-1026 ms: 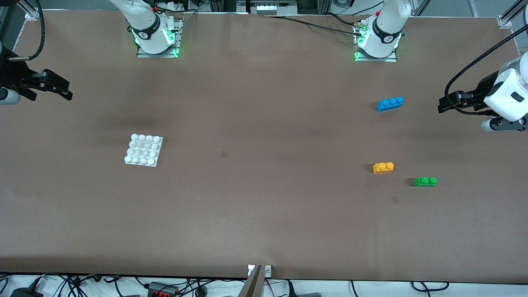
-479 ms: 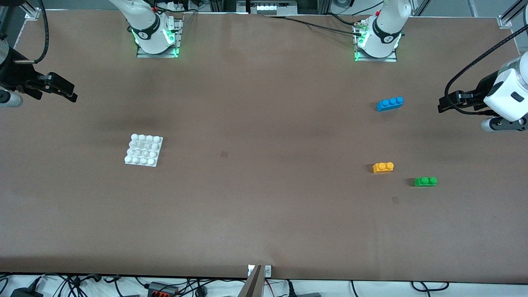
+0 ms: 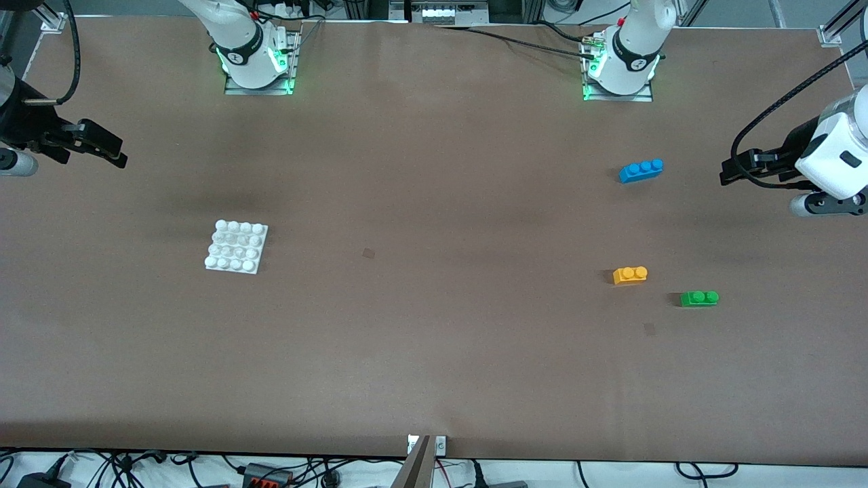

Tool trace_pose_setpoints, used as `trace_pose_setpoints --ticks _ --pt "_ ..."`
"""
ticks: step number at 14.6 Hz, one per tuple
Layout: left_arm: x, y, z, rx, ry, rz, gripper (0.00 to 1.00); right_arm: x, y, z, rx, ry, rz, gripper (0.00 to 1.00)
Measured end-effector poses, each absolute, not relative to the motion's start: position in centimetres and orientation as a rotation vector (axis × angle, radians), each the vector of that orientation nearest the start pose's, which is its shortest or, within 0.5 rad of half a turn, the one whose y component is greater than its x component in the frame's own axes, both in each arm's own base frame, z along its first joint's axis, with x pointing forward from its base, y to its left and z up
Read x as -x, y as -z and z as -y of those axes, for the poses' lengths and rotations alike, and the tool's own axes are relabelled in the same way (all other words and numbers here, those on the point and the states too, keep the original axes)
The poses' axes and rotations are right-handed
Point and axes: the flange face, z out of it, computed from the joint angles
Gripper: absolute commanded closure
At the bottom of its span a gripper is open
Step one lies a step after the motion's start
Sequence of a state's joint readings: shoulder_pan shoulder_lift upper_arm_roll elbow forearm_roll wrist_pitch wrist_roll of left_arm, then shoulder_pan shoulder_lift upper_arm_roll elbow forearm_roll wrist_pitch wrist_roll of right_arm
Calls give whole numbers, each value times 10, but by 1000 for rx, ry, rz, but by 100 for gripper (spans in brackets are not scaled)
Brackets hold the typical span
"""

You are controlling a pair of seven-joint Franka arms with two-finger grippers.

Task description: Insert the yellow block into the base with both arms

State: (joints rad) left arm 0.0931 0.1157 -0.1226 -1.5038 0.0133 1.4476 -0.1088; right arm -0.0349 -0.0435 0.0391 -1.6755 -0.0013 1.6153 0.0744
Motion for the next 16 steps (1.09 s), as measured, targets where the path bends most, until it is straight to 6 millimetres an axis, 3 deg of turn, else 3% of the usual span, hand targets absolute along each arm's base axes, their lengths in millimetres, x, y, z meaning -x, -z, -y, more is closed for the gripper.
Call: trace_pose_setpoints --ticks 5,10,13,16 --pt "-574 -581 11 3117 -267 124 0 -541 -600 -3 3144 -63 -110 0" --pt "-574 -581 11 3118 -267 124 0 -546 -577 -8 3142 -184 -96 0" --pt "-574 -581 12 3127 -269 126 0 -558 -546 -8 3136 -273 -101 0" --pt "-574 -581 11 3130 -270 128 0 -572 -499 -7 3123 -408 -100 0"
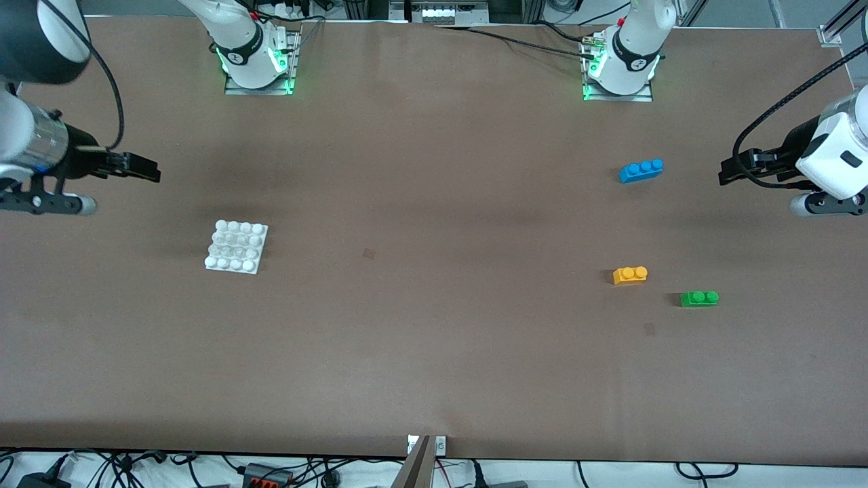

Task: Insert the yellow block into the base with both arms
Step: 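Reach the right gripper down to the white base plate, then close the right gripper on the edge of the white plate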

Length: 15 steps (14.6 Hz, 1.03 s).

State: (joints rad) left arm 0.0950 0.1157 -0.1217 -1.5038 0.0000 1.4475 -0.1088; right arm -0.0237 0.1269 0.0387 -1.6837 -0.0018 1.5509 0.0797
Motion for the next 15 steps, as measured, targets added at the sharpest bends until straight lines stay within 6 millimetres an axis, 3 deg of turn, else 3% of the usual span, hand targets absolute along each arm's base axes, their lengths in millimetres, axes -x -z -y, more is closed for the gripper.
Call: trace_pose_setpoints --ticks 2,5,12,15 --pt "-574 -581 11 3130 -270 129 0 -581 -468 -8 3116 -453 -101 0" --pt "-574 -581 11 3130 -271 130 0 -589 -419 -8 3122 -382 -105 0" --pt "-573 -581 10 3129 -278 132 0 -560 -292 -13 3133 -59 -110 0" --pt "-573 -581 9 3135 -280 136 0 -552 -251 -17 3132 -72 -110 0"
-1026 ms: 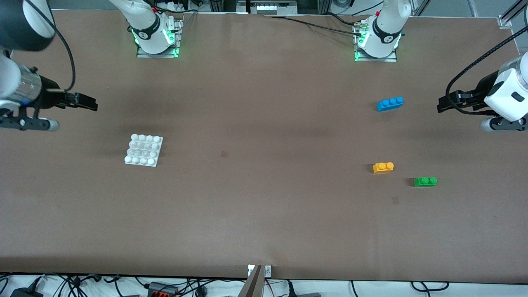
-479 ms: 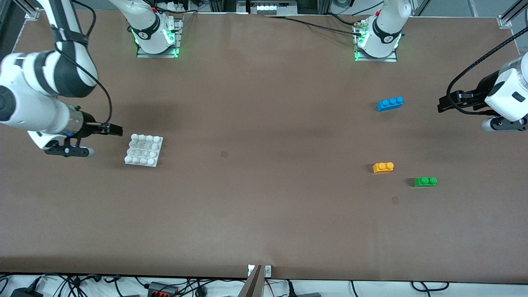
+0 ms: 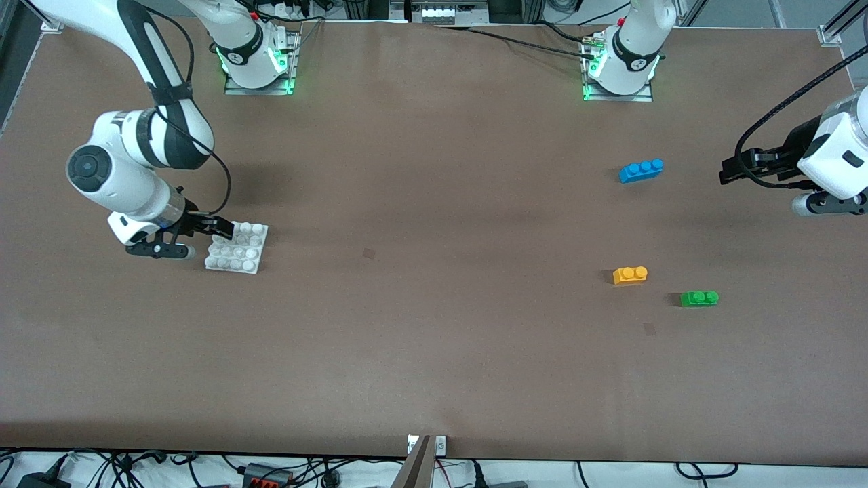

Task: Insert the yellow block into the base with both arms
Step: 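Close the right gripper on the edge of the white plate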

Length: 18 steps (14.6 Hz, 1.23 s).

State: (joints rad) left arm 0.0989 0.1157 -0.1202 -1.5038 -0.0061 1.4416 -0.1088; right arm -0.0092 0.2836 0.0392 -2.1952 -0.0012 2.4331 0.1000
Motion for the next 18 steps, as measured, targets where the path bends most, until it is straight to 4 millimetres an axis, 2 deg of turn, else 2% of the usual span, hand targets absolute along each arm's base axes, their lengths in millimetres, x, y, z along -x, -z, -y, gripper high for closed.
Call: trace_pose_setpoints --ticks 4,6,18 --pt "-573 -581 8 3136 -281 140 0 -553 -209 -16 3128 -52 -119 0" --pt "-573 -581 8 3136 -281 141 0 -553 -196 -16 3127 -51 -121 0" --pt "-573 -581 8 3137 -281 141 0 -553 -190 -6 3129 -51 -148 0"
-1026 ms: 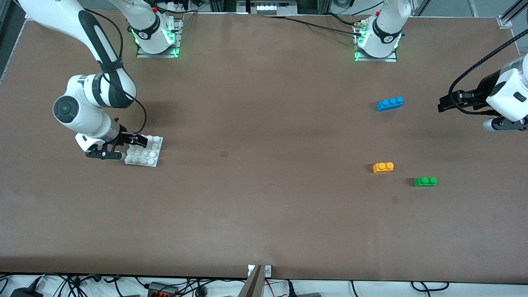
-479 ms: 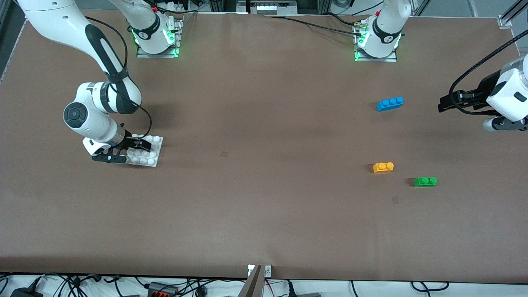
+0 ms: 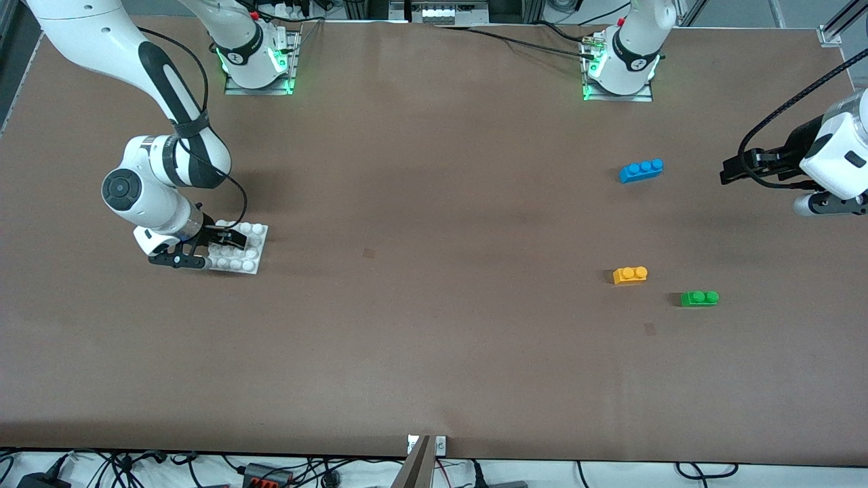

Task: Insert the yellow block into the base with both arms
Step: 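Close the right gripper on the edge of the white plate, then slide the white plate with the right gripper toward the table middle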

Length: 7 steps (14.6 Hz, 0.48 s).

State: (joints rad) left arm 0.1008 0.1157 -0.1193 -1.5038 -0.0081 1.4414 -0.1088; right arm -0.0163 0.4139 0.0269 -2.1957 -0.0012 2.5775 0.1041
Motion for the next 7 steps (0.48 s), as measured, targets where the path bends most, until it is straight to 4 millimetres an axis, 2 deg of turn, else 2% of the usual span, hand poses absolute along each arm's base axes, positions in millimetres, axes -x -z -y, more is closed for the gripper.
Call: trace_pose_setpoints --ticks 7 --pt "-573 -581 7 3136 -281 142 0 -553 -184 -7 3127 -49 -148 2"
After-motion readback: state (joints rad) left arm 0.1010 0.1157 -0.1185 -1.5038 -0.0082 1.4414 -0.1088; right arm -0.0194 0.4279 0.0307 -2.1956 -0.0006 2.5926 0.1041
